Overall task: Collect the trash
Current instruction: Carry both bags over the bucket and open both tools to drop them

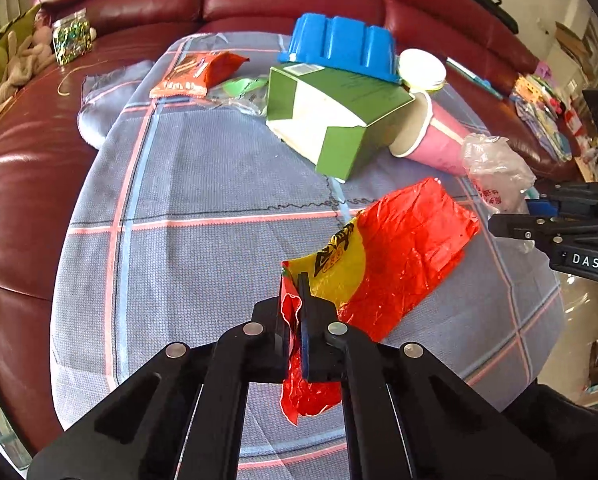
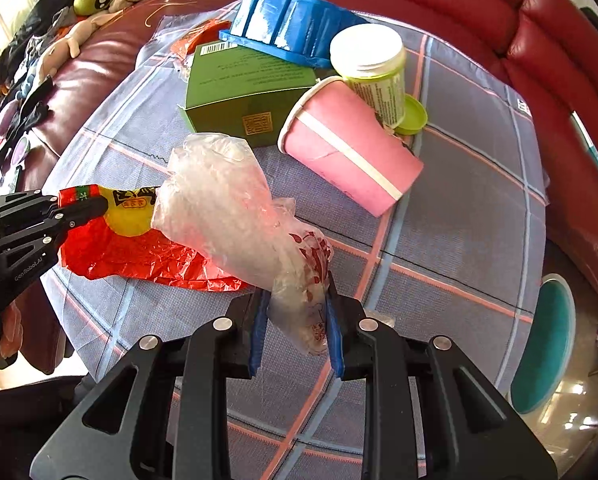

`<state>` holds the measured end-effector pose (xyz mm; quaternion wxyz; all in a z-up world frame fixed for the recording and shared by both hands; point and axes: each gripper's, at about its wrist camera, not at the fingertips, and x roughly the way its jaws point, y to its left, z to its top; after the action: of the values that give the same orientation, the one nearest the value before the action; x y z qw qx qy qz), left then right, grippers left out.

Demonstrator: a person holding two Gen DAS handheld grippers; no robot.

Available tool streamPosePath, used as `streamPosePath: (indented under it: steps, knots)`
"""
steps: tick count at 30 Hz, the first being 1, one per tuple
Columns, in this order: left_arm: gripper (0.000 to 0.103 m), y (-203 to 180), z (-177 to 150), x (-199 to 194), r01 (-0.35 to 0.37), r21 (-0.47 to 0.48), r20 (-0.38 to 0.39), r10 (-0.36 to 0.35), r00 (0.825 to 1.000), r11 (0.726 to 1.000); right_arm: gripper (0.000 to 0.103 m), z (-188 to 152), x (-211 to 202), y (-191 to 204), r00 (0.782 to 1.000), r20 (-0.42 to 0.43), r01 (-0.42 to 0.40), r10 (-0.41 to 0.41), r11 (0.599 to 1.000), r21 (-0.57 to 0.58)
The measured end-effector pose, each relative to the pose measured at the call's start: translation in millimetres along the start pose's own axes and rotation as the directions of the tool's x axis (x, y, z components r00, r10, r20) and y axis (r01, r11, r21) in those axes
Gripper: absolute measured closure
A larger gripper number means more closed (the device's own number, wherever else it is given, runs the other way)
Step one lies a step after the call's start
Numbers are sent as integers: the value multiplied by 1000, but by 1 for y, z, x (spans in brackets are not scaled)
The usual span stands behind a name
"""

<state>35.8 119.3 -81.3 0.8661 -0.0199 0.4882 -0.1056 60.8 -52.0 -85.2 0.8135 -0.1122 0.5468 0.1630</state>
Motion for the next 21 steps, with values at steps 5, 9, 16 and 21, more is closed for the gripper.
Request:
streamPosePath:
  steps: [5,9,16,21]
  knots:
    - [101,-19,11,-27,-5,25,61,4,998,1000,79,-9,-18,-17,999,42,8,-9,999,45]
    - [101,-37,23,-49,-5,58,116,-2,993,998,79,-18,-33,-36,997,74,11,-17,996,86]
    - [101,-79,47,-71,18,125,179,-40,983,992,79,-35,-60,-81,990,130,30,-55,982,186]
    - [101,-106,62,-76,59,151,198,-89,976,987,79,-53,-79,-118,984,158,42,-87,963,267]
